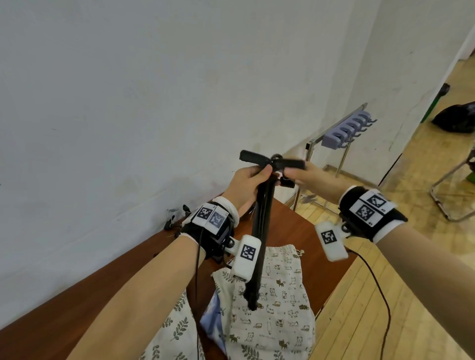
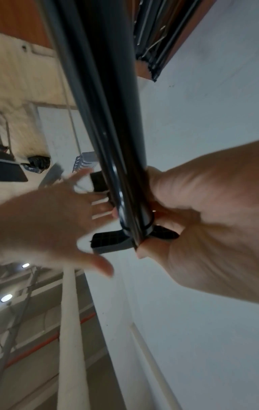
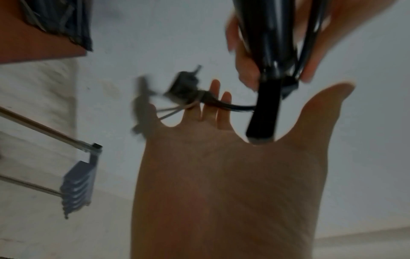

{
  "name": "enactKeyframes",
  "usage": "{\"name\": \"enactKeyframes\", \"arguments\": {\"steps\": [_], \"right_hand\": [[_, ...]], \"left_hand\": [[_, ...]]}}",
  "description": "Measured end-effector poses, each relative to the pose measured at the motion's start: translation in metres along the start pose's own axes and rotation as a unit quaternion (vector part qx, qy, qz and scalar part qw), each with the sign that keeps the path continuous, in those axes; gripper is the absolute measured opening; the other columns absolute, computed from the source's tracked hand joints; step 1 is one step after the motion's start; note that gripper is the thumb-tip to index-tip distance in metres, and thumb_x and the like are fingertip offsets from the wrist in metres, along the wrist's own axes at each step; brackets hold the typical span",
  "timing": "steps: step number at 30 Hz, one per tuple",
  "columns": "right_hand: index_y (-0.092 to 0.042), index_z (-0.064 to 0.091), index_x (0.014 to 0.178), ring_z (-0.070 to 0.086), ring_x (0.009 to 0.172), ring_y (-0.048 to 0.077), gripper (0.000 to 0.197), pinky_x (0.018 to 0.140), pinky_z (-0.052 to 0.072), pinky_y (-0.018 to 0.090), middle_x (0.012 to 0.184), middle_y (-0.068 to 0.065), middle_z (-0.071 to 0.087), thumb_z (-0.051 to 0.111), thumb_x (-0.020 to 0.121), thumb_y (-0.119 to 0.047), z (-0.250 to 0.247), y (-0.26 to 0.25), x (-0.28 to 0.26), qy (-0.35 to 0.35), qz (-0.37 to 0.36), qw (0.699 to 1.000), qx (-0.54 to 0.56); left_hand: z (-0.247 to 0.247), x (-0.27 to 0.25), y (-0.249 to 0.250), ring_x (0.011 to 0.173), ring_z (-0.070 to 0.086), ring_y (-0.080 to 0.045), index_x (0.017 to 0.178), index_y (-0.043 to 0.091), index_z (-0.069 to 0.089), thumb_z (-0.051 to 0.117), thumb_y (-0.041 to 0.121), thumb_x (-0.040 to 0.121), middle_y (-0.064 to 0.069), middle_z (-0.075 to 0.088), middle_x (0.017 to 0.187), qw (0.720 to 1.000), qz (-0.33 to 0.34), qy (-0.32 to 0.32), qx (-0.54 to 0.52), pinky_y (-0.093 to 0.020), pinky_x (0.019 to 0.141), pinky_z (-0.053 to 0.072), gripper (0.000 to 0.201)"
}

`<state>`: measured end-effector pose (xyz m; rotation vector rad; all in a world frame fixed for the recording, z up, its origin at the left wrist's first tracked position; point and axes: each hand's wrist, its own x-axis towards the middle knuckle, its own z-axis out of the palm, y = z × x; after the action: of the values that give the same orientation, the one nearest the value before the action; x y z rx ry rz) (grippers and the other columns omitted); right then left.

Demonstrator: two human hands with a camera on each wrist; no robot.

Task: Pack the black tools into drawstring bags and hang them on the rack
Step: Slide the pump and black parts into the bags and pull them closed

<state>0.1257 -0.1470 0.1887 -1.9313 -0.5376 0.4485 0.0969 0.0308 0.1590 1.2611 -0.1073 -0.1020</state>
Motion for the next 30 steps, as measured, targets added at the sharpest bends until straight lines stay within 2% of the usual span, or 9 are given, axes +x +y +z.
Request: {"name": "enactKeyframes", "arguments": {"steps": [3,6,9,11,17,21,24,27,30], "right_hand": [[-0.031,0.036,0.139,0.058,0.115,0.0,0.073,0.093,0.045,0.017,0.127,-0.006,0.058,0.077,0.079,-0.025,0.028,0.023,-0.006,-0.043,0.016,0.998,0.049],[-0.026,0.039,0.136,0.068,0.104,0.011,0.068,0.077,0.055,0.019,0.114,0.005,0.067,0.071,0.082,-0.001,0.046,0.039,-0.004,-0.003,0.028,0.987,0.161],[-0.032,0.044,0.132,0.068,0.099,0.018,0.071,0.078,0.058,0.034,0.108,0.006,0.065,0.072,0.079,0.005,0.05,0.049,0.002,0.014,0.033,0.978,0.206],[-0.033,0.05,0.124,0.069,0.086,0.016,0.067,0.073,0.059,0.033,0.093,0.001,0.067,0.069,0.078,0.012,0.052,0.059,0.006,0.044,0.031,0.97,0.237],[-0.019,0.059,0.121,0.071,0.087,0.034,0.05,0.073,0.057,0.035,0.092,0.004,0.071,0.067,0.08,0.008,0.034,0.093,0.027,0.051,0.041,0.962,0.265],[-0.018,0.06,0.116,0.066,0.075,0.023,0.051,0.067,0.052,0.032,0.093,0.008,0.07,0.072,0.075,0.007,0.004,0.132,0.043,0.12,0.093,0.947,0.284],[-0.014,0.061,0.106,0.061,0.069,0.019,0.039,0.067,0.05,0.035,0.085,0.006,0.069,0.072,0.074,0.007,-0.027,0.162,0.049,0.168,0.126,0.933,0.292],[-0.002,0.056,0.112,0.057,0.066,0.021,0.039,0.069,0.049,0.038,0.076,0.006,0.064,0.07,0.076,0.004,-0.049,0.191,0.058,0.163,0.148,0.911,0.35],[-0.001,0.053,0.11,0.056,0.063,0.021,0.035,0.067,0.051,0.036,0.07,0.007,0.056,0.068,0.079,0.0,-0.066,0.211,0.07,0.145,0.184,0.888,0.395]], "left_hand": [[0.009,0.006,0.007,0.084,0.063,-0.021,0.097,-0.001,0.061,0.047,0.019,0.099,-0.01,0.063,0.087,0.996,0.002,0.035,-0.076,-0.035,0.08,0.055,0.024],[0.014,0.015,0.007,0.092,0.062,-0.019,0.1,0.0,0.059,0.047,0.021,0.099,-0.008,0.062,0.089,0.995,-0.015,0.04,-0.09,-0.036,0.08,0.054,0.024],[0.019,0.017,-0.005,0.097,0.062,-0.021,0.107,-0.003,0.061,0.052,0.021,0.097,-0.011,0.065,0.096,0.999,-0.023,0.039,-0.004,-0.044,0.094,0.05,0.028],[0.023,0.019,-0.013,0.093,0.062,-0.024,0.106,-0.005,0.063,0.056,0.019,0.095,-0.012,0.065,0.094,0.998,-0.03,0.05,0.008,-0.044,0.089,0.053,0.028],[0.02,0.047,-0.022,0.092,0.069,-0.032,0.098,-0.004,0.07,0.074,0.018,0.081,-0.019,0.071,0.095,0.986,-0.058,0.121,0.101,-0.043,0.082,0.058,0.028],[-0.009,0.075,-0.029,0.098,0.064,-0.012,0.102,0.012,0.074,0.07,0.039,0.082,0.001,0.07,0.106,0.897,-0.054,0.157,0.41,-0.024,0.09,0.048,0.034],[-0.05,0.088,-0.064,0.097,0.061,-0.021,0.106,0.008,0.068,0.061,0.028,0.09,-0.01,0.067,0.11,0.86,-0.214,0.094,0.454,-0.03,0.089,0.048,0.027],[-0.079,0.089,-0.132,0.109,0.061,-0.03,0.112,0.002,0.063,0.056,0.023,0.094,-0.017,0.064,0.118,0.767,-0.416,-0.008,0.489,-0.034,0.091,0.05,0.029],[-0.095,0.095,-0.194,0.126,0.049,-0.031,0.13,-0.002,0.052,0.049,0.021,0.097,-0.019,0.051,0.137,0.713,-0.444,-0.059,0.539,-0.031,0.096,0.042,0.039]]}}
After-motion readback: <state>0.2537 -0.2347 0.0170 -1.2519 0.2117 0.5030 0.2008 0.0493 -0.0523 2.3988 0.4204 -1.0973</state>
